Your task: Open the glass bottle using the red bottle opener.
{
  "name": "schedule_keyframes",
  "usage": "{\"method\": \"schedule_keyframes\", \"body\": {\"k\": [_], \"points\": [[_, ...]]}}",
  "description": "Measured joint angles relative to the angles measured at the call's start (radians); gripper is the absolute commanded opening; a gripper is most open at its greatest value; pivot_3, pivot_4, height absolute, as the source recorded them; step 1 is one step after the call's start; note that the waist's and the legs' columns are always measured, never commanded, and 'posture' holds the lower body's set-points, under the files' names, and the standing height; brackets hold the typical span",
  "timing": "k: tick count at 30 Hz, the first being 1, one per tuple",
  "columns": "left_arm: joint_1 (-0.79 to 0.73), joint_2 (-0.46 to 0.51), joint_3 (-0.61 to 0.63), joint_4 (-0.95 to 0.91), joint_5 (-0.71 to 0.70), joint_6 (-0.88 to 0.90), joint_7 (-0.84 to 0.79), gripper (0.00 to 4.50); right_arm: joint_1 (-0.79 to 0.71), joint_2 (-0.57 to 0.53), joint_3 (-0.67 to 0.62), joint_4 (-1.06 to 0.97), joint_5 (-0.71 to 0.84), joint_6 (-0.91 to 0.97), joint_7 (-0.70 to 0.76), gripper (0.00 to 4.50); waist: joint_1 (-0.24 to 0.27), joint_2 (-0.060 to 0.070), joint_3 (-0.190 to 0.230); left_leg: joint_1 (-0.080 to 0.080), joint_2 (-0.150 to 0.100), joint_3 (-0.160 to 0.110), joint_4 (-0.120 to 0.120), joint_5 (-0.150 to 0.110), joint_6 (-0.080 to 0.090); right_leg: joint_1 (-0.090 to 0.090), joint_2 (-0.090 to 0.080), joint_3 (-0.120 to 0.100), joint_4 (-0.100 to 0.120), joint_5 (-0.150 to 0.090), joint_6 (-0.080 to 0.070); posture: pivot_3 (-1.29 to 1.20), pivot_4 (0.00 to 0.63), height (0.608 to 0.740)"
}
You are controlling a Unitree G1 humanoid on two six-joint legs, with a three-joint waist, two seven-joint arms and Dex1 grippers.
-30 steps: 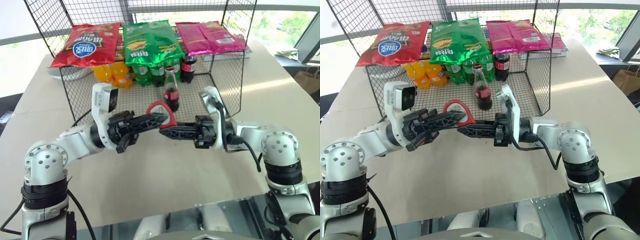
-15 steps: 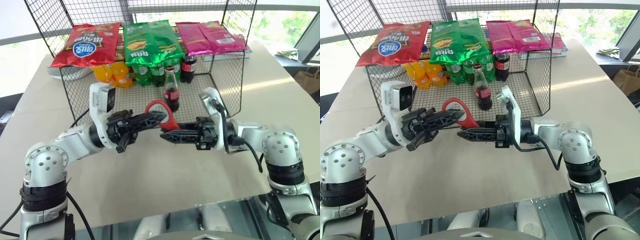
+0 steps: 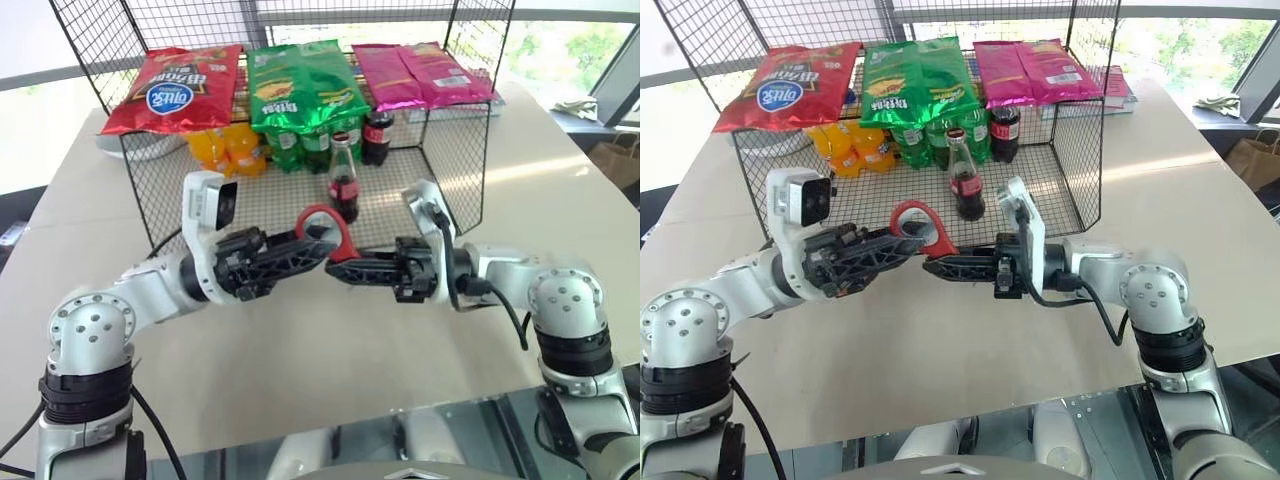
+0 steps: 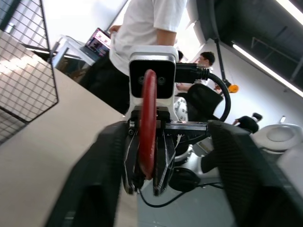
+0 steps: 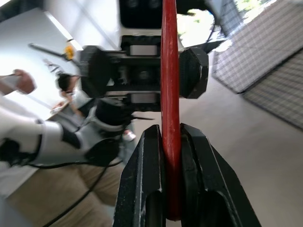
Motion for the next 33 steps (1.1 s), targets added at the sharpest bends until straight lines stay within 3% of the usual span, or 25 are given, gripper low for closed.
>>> {"method": "schedule_keyframes", "body": {"k": [1,3,6,9,12,17,27,30,32,33], "points": [[0.008,0.0,-0.003,0.001,0.032,-0.012,-0.002,4.38,0.035,-0.02,-0.01,-0.015,-0.025,-0.012,-0.012,0.0,0.001,0.0,0.0,0.0,0.0,0.0,0.0,0.0,0.0,0.0,0.0,0.0,0.0,0.0,0.0,0.0,0.15,0.74],[0.021,-0.001,-0.012,0.002,0.105,-0.047,-0.01,4.38,0.092,-0.043,-0.039,-0.027,-0.048,-0.029,-0.03,0.0,0.003,0.0,0.0,0.0,0.0,0.0,0.0,0.0,0.0,0.0,0.0,0.0,-0.001,0.0,0.0,0.0,0.15,0.74],[0.003,-0.061,-0.083,0.019,0.396,-0.229,0.063,4.38,0.222,-0.102,-0.104,-0.097,-0.102,-0.068,-0.077,0.0,0.019,0.001,0.001,0.0,0.0,0.001,0.0,0.0,0.0,0.0,0.0,0.0,-0.001,0.0,0.0,0.0,0.15,0.74],[-0.124,-0.106,-0.205,0.191,0.69,-0.364,0.173,4.38,0.303,-0.097,-0.151,-0.164,-0.116,-0.1,-0.149,0.0,0.034,0.001,0.001,0.0,0.0,0.0,0.0,0.001,-0.001,0.001,0.0,0.001,0.001,0.0,0.0,0.0,0.15,0.74],[-0.205,-0.148,-0.26,0.344,0.853,-0.476,0.171,4.38,0.326,-0.074,-0.16,-0.224,-0.117,-0.129,-0.209,0.0,0.026,0.0,0.001,0.0,0.0,0.002,0.0,0.0,-0.001,0.001,0.0,0.002,0.0,0.0,0.0,0.0,0.15,0.74],[-0.323,-0.206,-0.324,0.531,1.026,-0.631,0.118,4.38,0.354,-0.06,-0.16,-0.257,-0.127,-0.162,-0.273,0.0,0.026,0.0,0.001,-0.004,-0.001,0.001,-0.001,0.0,-0.001,-0.003,0.0,0.0,0.0,0.0,0.0,0.0,0.15,0.74],[-0.525,-0.347,-0.35,0.884,1.159,-0.796,-0.012,4.38,0.393,-0.052,-0.148,-0.311,-0.129,-0.202,-0.331,0.0,0.025,0.0,0.001,-0.004,-0.001,0.001,0.001,0.0,0.0,-0.002,0.0,0.0,0.001,0.0,0.0,0.0,0.15,0.74],[-0.582,-0.393,-0.348,0.999,1.187,-0.864,-0.037,3.66,0.406,-0.052,-0.147,-0.332,-0.13,-0.216,-0.35,0.0,0.025,-0.001,0.001,-0.004,-0.001,0.001,0.001,0.0,0.0,-0.002,0.0,0.0,0.001,0.0,0.0,0.0,0.15,0.74],[-0.602,-0.406,-0.347,1.051,1.206,-0.903,-0.055,2.68,0.417,-0.053,-0.147,-0.337,-0.13,-0.222,-0.36,0.0,0.025,-0.001,0.001,-0.004,-0.001,0.001,0.001,0.0,0.0,-0.003,0.0,0.0,0.001,0.0,0.0,0.0,0.15,0.74],[-0.604,-0.408,-0.346,1.061,1.212,-0.917,-0.064,2.61,0.422,-0.053,-0.147,-0.338,-0.13,-0.222,-0.366,0.0,0.024,-0.001,0.001,-0.004,-0.001,0.001,0.001,0.001,0.0,-0.003,0.0,0.0,0.001,0.0,0.0,0.0,0.15,0.74]]}}
